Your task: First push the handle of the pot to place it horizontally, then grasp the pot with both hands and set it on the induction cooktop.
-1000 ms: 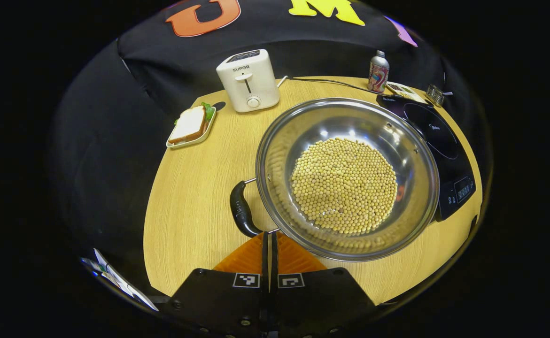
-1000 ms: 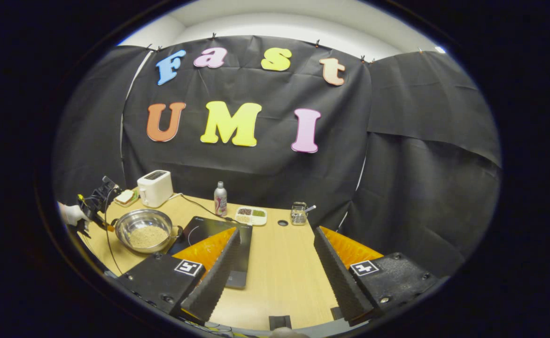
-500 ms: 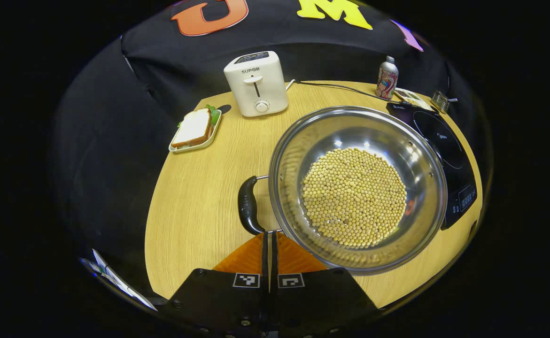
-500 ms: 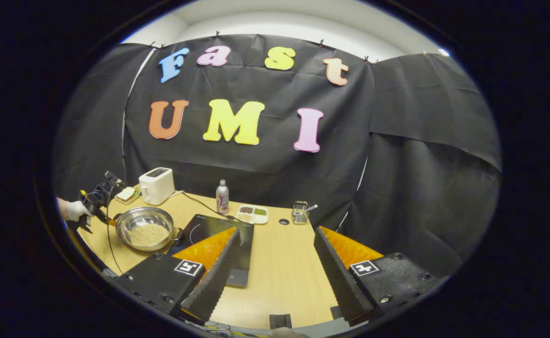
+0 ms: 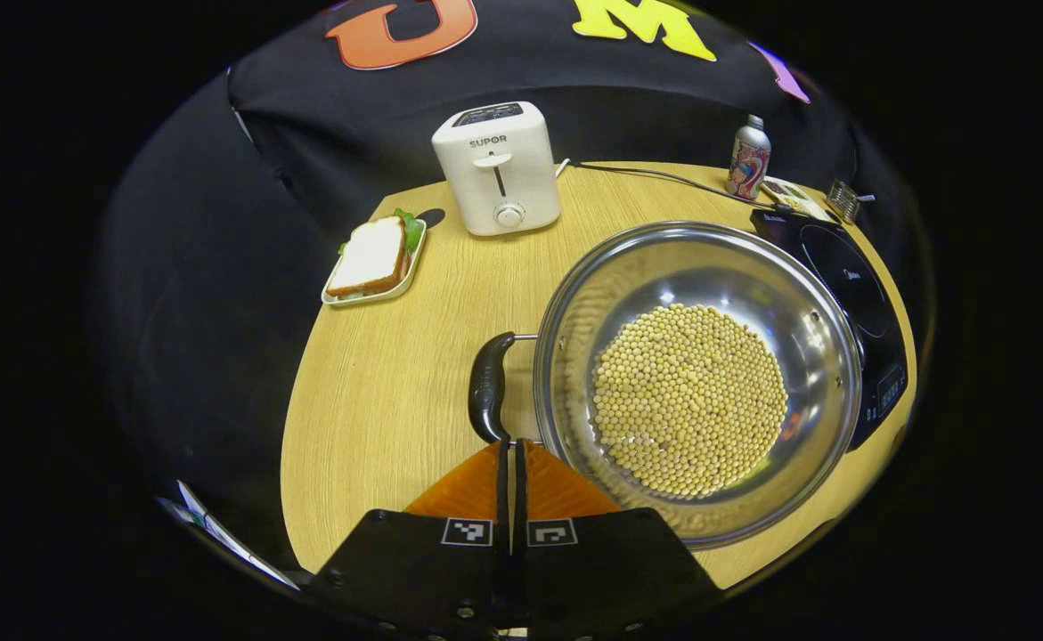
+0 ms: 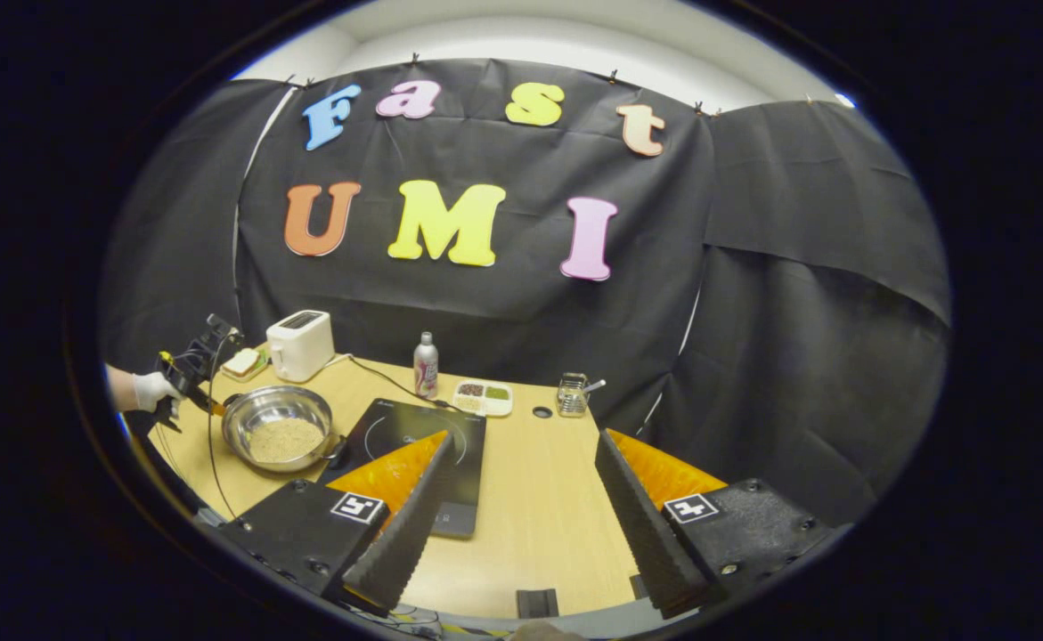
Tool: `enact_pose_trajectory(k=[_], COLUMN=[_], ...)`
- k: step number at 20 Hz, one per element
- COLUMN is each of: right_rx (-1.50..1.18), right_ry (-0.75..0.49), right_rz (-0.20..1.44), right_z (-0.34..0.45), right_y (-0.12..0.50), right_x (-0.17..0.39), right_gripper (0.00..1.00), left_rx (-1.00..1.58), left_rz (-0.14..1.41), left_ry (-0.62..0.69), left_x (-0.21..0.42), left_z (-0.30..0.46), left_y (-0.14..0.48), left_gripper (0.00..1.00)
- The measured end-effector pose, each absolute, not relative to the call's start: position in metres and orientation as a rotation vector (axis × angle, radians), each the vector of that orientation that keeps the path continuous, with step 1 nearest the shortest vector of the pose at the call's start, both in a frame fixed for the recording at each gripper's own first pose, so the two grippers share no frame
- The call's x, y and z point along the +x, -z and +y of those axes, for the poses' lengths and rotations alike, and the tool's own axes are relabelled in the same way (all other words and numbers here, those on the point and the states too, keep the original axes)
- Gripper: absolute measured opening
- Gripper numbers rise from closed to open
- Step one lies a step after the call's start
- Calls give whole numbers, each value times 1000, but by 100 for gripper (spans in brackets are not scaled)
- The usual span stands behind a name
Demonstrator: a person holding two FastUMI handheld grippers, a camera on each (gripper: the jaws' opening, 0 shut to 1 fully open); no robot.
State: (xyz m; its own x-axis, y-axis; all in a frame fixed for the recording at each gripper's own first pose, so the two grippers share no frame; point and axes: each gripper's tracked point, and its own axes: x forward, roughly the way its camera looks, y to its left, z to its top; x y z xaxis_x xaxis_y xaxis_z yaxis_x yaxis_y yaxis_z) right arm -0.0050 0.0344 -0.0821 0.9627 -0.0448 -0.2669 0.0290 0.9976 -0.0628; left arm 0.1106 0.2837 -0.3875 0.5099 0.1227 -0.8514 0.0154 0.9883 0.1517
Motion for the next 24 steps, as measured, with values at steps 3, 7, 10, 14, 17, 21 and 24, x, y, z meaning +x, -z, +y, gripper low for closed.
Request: enact_pose_trajectory(k=[3, 7, 10, 14, 17, 21, 24], right_rx=[-47, -20, 24, 32, 41, 39, 75], right_ry=[18, -48, -125, -220, -282, -341, -343], right_rz=[279, 282, 289, 299, 341, 435, 539], right_z=[39, 50, 67, 101, 140, 203, 248], right_y=[82, 84, 90, 101, 120, 156, 188], right_x=[-7, -8, -10, -12, -1, 35, 75], right_gripper=[98, 99, 99, 97, 97, 97, 97], left_rx=[123, 50, 0, 21, 31, 37, 47], left_rz=[1018, 918, 842, 784, 746, 738, 766], left_ry=[-97, -131, -169, -180, -155, -150, -107], left_x=[104, 69, 26, -21, -20, 18, 54], left_z=[290, 290, 288, 276, 266, 272, 276], left_y=[379, 341, 303, 262, 251, 255, 276], left_gripper=[0, 10, 0, 0, 31, 97, 97])
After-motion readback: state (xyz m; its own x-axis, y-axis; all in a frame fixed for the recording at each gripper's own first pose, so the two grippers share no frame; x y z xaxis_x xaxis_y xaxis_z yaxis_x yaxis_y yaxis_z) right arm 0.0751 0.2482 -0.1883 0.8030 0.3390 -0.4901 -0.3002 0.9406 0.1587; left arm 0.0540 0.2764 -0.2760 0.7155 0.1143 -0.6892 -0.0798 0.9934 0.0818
